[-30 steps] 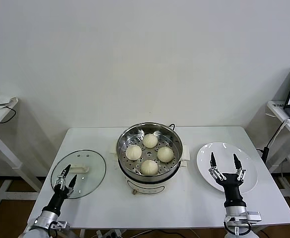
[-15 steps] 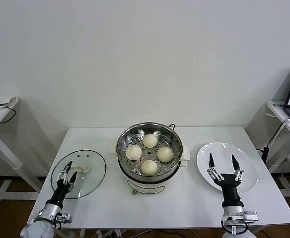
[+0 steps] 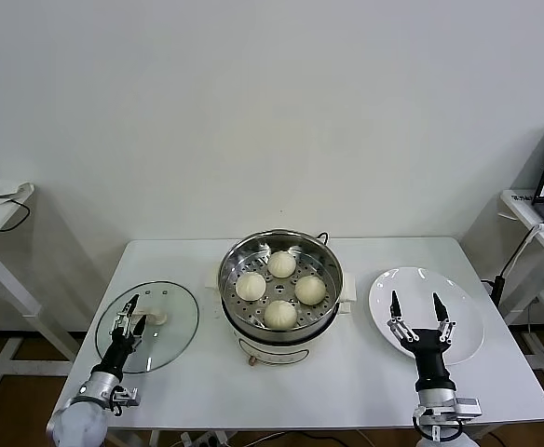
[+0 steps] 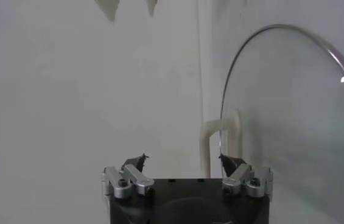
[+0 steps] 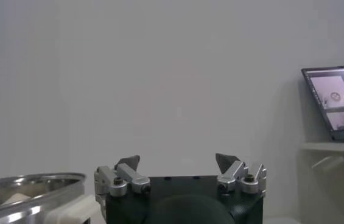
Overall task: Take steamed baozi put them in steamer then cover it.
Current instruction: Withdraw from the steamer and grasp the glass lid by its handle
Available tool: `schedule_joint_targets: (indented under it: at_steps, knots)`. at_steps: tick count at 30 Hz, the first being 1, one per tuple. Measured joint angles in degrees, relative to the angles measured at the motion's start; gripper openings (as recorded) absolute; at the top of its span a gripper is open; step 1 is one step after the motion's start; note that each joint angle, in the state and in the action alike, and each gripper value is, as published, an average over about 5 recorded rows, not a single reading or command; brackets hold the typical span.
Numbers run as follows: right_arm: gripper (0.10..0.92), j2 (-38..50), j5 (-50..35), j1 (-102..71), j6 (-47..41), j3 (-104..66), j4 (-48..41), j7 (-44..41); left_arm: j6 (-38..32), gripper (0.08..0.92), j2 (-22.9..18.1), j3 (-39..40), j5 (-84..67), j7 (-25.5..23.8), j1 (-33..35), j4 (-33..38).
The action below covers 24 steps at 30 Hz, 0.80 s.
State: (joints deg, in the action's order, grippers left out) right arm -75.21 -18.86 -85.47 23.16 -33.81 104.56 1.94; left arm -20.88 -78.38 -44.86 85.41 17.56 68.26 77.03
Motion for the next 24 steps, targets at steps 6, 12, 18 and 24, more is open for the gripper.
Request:
schedule_joint_targets:
  at_steps: [6,12,18,24]
  knots:
    - [0.823,0.0,0.4,0.1,0.1,0.2,-0.4,0.0,0.7,0.823,-0.1,0.3,0.2,-0.3,-1.6,-0.7]
    - [0.823,0.1,0.6,0.1,0.1,0.1,-0.4,0.0,1.0,0.823,-0.5,0.8,0.6,-0.5,-2.9,-1.6]
    - [0.823,0.1,0.8,-0.1,0.2,0.0,-0.3,0.0,1.1,0.823,-0.9,1.0,1.3,-0.4,-4.2,-3.0]
    - [0.823,0.0,1.0,-0.2,0.3,0.0,-0.3,0.0,1.4,0.818,-1.0,1.1,1.5,-0.3,-4.8,-3.9]
